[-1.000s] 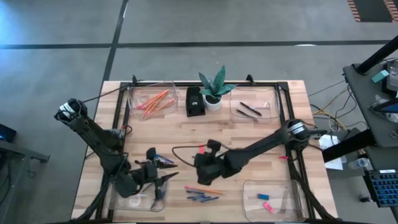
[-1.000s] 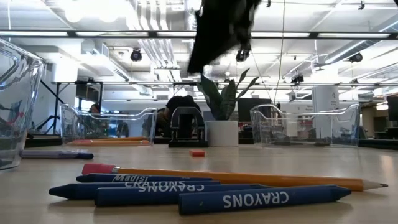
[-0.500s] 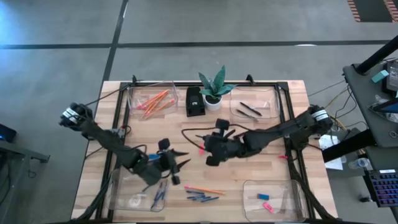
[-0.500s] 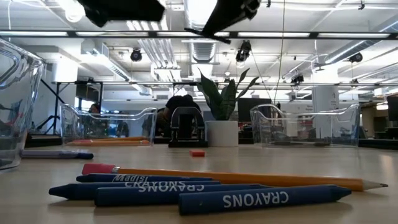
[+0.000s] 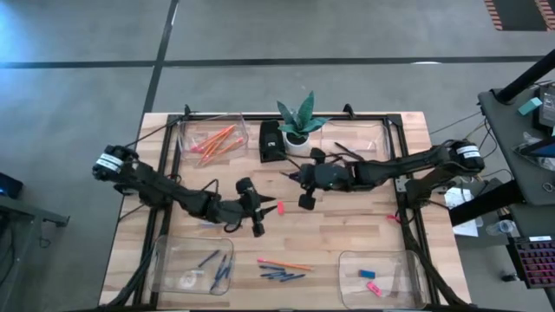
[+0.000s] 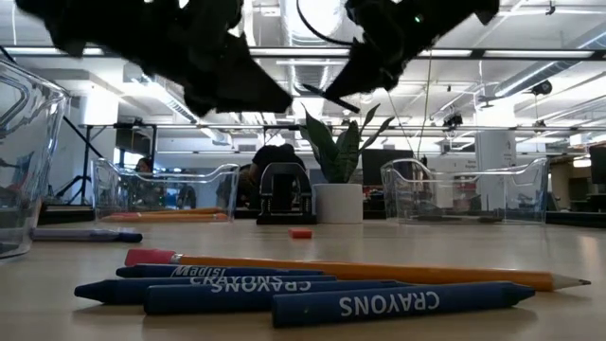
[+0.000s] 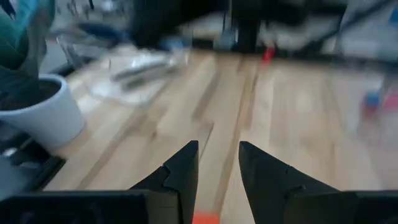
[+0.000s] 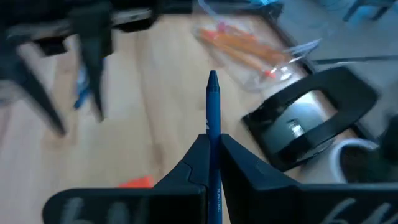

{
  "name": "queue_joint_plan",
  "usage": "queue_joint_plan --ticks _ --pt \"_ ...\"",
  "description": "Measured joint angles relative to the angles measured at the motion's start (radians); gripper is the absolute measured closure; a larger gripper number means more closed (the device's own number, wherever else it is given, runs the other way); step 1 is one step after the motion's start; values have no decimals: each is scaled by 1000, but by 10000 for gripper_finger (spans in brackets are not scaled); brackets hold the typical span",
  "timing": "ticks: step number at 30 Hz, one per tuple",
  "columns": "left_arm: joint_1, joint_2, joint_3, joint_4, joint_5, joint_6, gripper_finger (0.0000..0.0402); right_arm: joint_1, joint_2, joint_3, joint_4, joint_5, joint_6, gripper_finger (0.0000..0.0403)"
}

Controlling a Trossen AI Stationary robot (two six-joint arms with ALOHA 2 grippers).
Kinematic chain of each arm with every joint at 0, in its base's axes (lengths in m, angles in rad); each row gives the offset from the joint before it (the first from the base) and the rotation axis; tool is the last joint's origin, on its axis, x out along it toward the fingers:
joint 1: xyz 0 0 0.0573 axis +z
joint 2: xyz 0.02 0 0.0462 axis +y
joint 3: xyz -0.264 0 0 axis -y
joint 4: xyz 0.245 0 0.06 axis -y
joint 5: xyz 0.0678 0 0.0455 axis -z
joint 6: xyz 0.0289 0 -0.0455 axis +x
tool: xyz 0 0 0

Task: Sort crayons/erasers/pens/pencils in bins
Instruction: Put the blue crayon into the bottom left transparent bin

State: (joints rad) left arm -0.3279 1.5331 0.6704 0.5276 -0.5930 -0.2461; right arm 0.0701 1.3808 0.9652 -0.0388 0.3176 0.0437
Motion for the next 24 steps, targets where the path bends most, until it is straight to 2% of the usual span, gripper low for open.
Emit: queue_joint_plan --ticks 5,8,13,16,20,24 --pt "32 63 -166 529 16 66 300 1 -43 -92 163 -89 8 390" --pt "54 103 -197 700 12 70 300 1 -45 -134 301 -179 11 390" --pt "56 138 -167 750 18 129 300 2 -17 -156 448 -269 24 390" --pt "57 132 -144 754 26 153 300 2 -2 -156 445 -269 24 390" --pt "60 105 -135 753 90 151 297 2 6 -145 448 -269 26 390" --pt "60 100 -137 747 121 151 276 9 9 -138 448 -274 24 390"
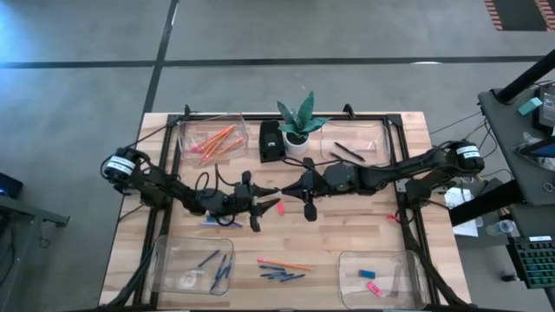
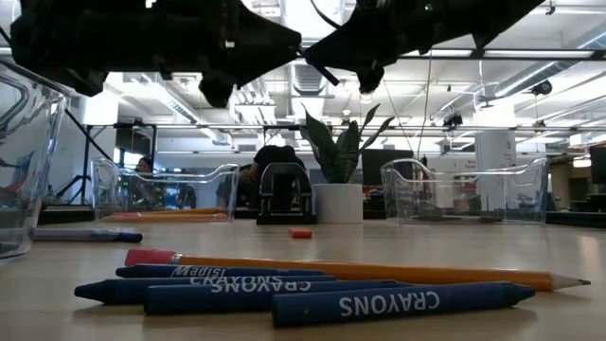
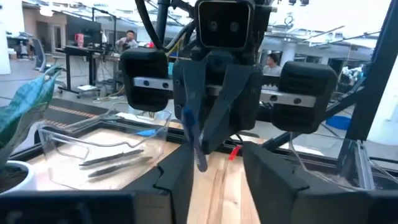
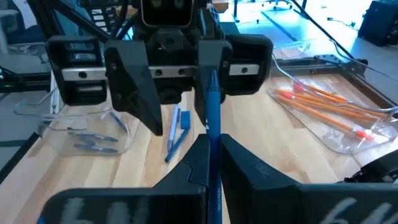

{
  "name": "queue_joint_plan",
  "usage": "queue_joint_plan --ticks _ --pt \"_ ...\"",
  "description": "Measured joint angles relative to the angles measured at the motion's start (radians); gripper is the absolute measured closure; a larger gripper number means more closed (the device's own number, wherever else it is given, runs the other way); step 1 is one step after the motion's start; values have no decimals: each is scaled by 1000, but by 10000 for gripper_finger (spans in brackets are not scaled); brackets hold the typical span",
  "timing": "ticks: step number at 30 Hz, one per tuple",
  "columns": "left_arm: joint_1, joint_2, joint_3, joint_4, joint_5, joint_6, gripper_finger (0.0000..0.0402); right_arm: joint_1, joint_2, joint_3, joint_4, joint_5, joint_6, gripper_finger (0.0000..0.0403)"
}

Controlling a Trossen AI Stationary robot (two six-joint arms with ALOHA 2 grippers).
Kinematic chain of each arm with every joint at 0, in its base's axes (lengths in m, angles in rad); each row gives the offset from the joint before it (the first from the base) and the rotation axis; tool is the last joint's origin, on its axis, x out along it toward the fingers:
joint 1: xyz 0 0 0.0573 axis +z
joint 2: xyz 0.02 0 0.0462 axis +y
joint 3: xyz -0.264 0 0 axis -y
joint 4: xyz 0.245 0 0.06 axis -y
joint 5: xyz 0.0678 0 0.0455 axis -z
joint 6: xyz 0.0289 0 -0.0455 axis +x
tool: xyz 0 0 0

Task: Sort crayons/erasers/pens/pencils in bins
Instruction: Put the blue crayon into the bottom left transparent bin

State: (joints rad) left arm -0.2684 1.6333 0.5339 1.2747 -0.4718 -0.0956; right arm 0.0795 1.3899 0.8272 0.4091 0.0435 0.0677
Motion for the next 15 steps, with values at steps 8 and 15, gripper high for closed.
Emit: queue_joint_plan --ticks 8,15 --pt "3 0 32 9 3 30 224 10 -2 2 2 -2 -4 390" --pt "6 0 66 -3 19 33 233 14 0 2 19 -2 -8 390"
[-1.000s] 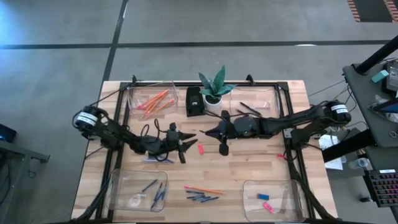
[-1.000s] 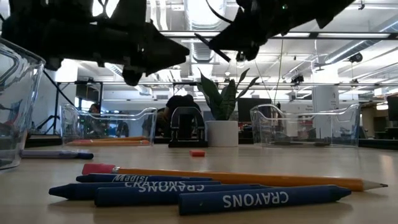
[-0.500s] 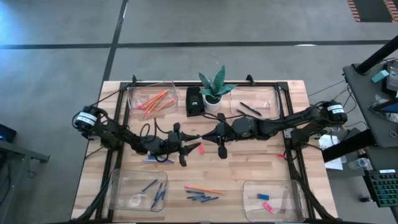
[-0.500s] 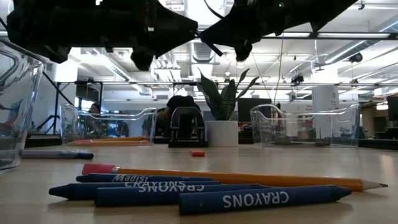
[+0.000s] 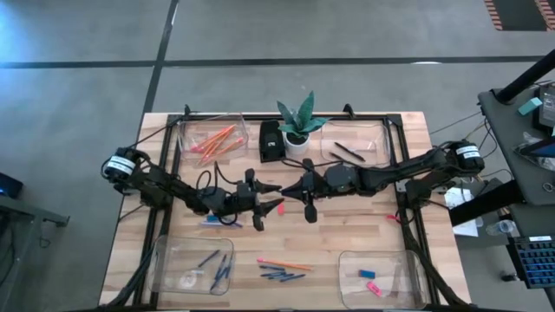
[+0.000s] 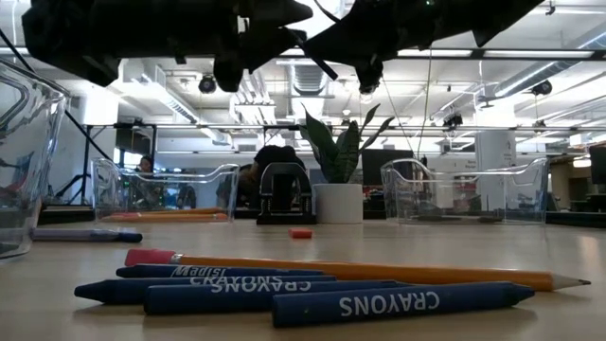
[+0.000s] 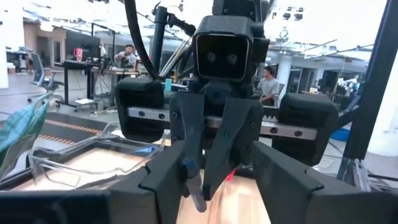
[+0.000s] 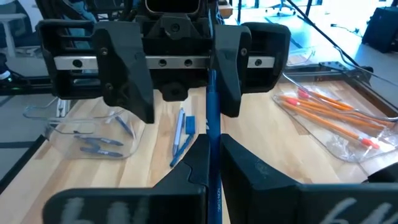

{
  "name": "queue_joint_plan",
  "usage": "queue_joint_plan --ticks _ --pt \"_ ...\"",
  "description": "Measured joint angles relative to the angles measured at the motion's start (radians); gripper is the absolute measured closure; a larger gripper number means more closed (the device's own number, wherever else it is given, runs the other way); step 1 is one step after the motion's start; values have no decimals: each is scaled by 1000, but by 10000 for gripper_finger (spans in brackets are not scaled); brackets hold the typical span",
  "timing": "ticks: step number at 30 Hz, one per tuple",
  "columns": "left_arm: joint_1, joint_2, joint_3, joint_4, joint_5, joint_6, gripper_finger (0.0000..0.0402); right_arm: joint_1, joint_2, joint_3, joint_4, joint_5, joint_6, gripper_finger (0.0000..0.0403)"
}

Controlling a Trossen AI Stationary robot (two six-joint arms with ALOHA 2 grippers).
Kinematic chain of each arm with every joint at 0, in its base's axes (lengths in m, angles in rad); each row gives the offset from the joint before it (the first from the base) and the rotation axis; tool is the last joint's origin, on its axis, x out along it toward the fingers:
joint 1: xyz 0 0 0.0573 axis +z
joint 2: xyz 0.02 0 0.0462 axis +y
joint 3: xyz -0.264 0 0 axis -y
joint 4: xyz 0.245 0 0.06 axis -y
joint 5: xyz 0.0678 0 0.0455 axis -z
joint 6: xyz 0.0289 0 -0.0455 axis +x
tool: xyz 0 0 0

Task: Sort crayons/erasers/pens/pencils in bins
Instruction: Put the blue crayon into the bottom left transparent bin

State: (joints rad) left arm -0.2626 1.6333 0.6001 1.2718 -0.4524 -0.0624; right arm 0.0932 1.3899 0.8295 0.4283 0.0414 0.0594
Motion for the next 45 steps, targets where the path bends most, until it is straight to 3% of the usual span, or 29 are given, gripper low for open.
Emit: queue_joint_plan --ticks 13,21,27,32,37,41,45 --pt "2 0 4 2 6 -5 383 15 0 0 26 -3 -11 390" --pt "2 -1 4 2 7 -9 383 18 0 0 26 1 2 382" --pt "2 -1 4 2 10 -9 386 18 -21 2 -8 7 19 315" --pt "2 -1 1 2 10 -10 387 18 -99 77 -305 7 27 255" --pt "1 -17 -7 -28 11 -53 387 25 -162 180 -668 13 89 221" --pt "2 -100 -14 -204 15 -153 388 49 -193 192 -825 14 142 214" --pt "-8 -223 -4 -453 81 -286 388 86 -214 148 -841 15 198 216"
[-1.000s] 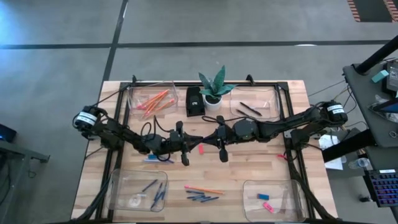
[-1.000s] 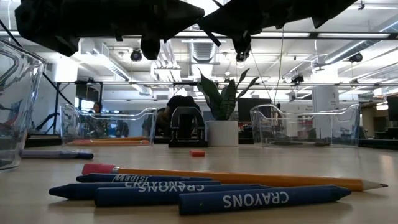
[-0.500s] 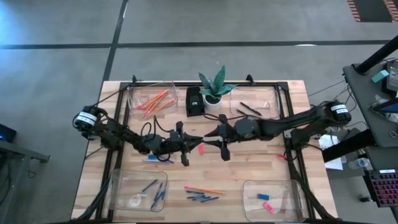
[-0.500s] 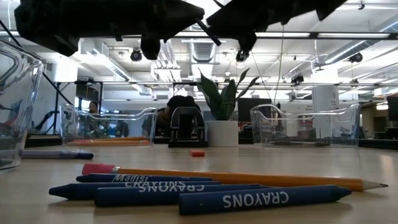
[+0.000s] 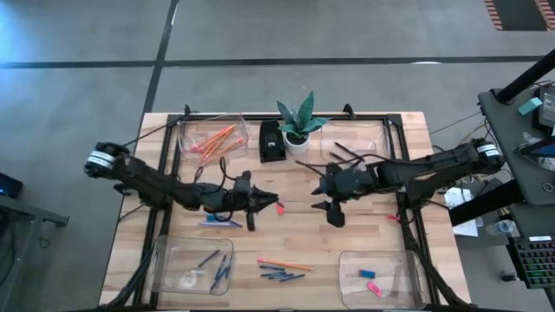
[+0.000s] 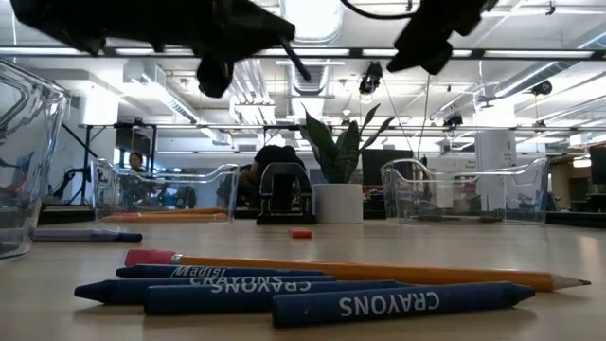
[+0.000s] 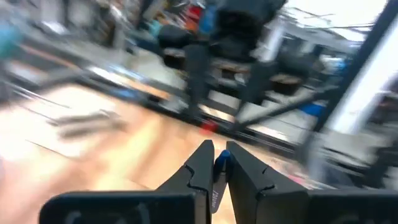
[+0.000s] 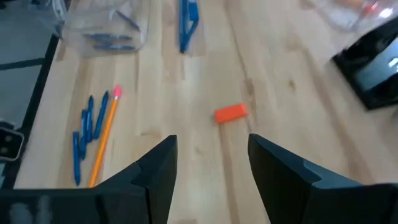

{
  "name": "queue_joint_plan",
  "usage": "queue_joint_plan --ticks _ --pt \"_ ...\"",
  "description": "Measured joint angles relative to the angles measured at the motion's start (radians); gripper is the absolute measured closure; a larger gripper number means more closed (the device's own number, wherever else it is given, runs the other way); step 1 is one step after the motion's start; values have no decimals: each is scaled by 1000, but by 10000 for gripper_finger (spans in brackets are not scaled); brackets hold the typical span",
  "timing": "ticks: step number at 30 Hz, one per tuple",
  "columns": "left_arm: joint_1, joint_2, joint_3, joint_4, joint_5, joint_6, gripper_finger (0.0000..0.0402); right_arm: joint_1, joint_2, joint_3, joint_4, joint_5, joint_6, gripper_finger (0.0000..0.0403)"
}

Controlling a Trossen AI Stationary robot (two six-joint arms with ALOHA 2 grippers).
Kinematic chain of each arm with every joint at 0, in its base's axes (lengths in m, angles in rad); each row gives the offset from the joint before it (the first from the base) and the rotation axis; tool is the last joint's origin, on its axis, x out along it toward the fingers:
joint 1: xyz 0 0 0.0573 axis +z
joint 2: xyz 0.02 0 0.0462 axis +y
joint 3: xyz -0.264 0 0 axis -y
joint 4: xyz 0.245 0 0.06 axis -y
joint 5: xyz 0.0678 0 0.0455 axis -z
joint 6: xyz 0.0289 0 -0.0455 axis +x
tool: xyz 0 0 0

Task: Sort crayons/erasers/pens/pencils in bins
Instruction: Put the blue crayon into the bottom left transparent bin

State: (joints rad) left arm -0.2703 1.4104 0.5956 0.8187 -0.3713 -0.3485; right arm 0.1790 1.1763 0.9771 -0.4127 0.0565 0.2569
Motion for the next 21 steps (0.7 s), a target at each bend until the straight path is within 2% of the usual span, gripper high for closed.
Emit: queue_joint_plan --ticks 4,7,9,12,18,21 --pt "-44 -124 12 -179 124 -175 388 44 14 -61 72 89 54 218" --pt "-122 -183 20 -258 151 -297 388 58 47 -101 149 158 61 218" --pt "-190 -207 32 -290 151 -373 388 57 78 -121 206 161 52 219" --pt "-308 -217 59 -344 65 -494 388 57 134 -131 283 162 30 223" --pt "-522 -207 122 -547 -229 -798 388 56 257 -118 374 162 -3 227" --pt "-593 -206 166 -705 -296 -958 388 56 307 -89 374 162 -6 227"
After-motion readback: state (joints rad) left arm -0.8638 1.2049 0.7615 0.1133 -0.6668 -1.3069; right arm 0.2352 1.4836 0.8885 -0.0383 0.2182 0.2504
